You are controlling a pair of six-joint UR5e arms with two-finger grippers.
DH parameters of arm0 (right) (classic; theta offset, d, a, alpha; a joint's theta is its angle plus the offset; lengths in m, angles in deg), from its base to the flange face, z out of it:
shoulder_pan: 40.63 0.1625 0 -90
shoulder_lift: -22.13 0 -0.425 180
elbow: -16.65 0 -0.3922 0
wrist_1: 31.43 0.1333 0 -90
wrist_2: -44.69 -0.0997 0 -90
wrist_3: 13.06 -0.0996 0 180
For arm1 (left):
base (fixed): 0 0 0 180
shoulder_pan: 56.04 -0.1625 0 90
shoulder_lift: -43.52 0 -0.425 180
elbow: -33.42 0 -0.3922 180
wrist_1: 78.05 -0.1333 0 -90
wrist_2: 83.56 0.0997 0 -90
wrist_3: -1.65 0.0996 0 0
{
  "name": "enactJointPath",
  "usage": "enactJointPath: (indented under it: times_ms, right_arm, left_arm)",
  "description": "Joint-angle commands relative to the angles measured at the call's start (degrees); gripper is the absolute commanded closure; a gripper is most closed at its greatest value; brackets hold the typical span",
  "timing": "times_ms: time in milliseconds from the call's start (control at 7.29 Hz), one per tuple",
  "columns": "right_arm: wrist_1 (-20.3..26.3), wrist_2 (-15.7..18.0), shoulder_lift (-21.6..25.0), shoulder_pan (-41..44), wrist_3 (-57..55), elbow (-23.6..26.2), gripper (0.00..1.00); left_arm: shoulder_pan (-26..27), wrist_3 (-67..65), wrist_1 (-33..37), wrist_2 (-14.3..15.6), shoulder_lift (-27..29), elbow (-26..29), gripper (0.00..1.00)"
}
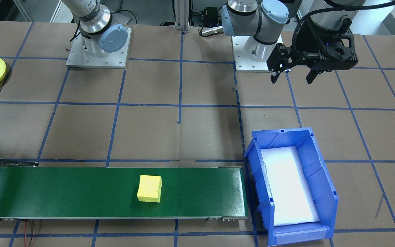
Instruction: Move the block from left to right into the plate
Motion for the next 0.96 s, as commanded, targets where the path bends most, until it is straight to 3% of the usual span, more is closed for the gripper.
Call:
enactJointPath:
  times_ms: [0, 275, 412, 549, 824]
  right_arm:
    - [-1.83, 0.30, -1.33, -6.92, 5.88, 0.01, 0.51]
    - [-3.14, -4.59, -4.03, -8.34, 8.87, 0.18, 0.00]
    - [-6.72, -4.71, -5.18, -8.34, 8.88, 0.01, 0.00]
    - [-6.93, -5.40, -4.76, -8.34, 7.93, -0.25, 0.00]
    - [-5.36, -10.40, -3.27, -3.46, -1.95, 0.10, 0.00]
  left_arm:
    - [0.02, -0.01, 0.16, -0.05, -0.03, -0.04, 0.00]
    - [0.02, -0.01, 0.25, 0.12, -0.20, -0.04, 0.00]
    - [0.02, -0.01, 0.25, 0.03, -0.20, -0.04, 0.00]
    - [0.02, -0.01, 0.25, -0.05, -0.20, -0.04, 0.00]
    - [0.02, -0.01, 0.25, 0.03, -0.20, -0.04, 0.00]
